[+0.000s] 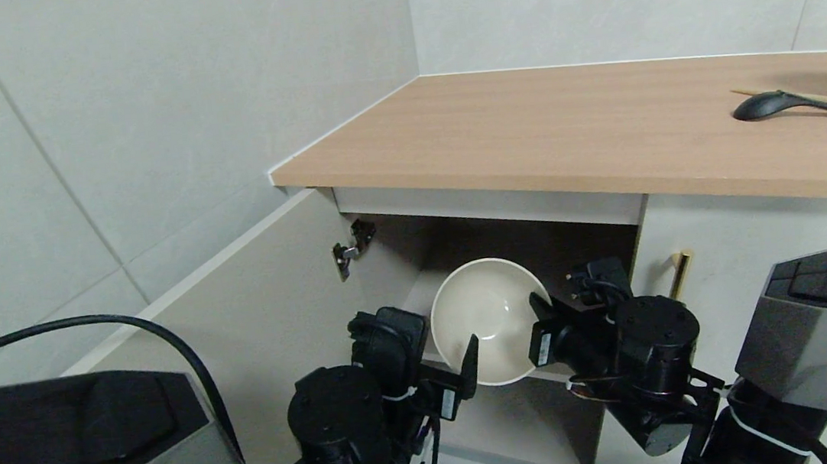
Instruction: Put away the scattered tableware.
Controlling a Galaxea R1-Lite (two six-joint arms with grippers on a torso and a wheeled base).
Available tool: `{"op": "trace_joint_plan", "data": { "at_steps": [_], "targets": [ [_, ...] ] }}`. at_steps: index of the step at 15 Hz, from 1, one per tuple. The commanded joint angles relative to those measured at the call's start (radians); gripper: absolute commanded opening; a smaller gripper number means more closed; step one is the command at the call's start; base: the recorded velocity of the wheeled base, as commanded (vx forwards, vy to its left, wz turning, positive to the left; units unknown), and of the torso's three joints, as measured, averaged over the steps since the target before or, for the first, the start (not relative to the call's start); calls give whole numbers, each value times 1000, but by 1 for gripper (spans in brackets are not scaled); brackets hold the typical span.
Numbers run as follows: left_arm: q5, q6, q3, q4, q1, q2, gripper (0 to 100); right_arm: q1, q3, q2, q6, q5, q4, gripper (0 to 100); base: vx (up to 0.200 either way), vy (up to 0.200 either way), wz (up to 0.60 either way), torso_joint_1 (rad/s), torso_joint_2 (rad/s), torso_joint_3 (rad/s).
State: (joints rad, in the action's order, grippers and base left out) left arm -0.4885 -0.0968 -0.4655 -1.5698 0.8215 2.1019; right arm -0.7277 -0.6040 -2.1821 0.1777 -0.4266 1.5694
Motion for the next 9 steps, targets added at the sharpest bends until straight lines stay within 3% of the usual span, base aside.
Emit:
{"op": "trace_joint_plan", "data": {
  "at_steps": [1, 4, 9],
  "targets": [
    [-2, 9, -12, -1, 8, -2, 100, -9, 0, 1, 0, 0, 1, 0, 0, 0, 0, 0, 0, 0],
    [-5, 45, -15, -1, 8, -11, 100, -9, 1, 2, -1, 0, 1, 0, 0, 0, 0, 0, 0, 0],
    [-5, 51, -41, -1, 21, -14, 100, -10, 1, 2, -1, 0, 1, 0, 0, 0, 0, 0, 0, 0]
  ]
}}
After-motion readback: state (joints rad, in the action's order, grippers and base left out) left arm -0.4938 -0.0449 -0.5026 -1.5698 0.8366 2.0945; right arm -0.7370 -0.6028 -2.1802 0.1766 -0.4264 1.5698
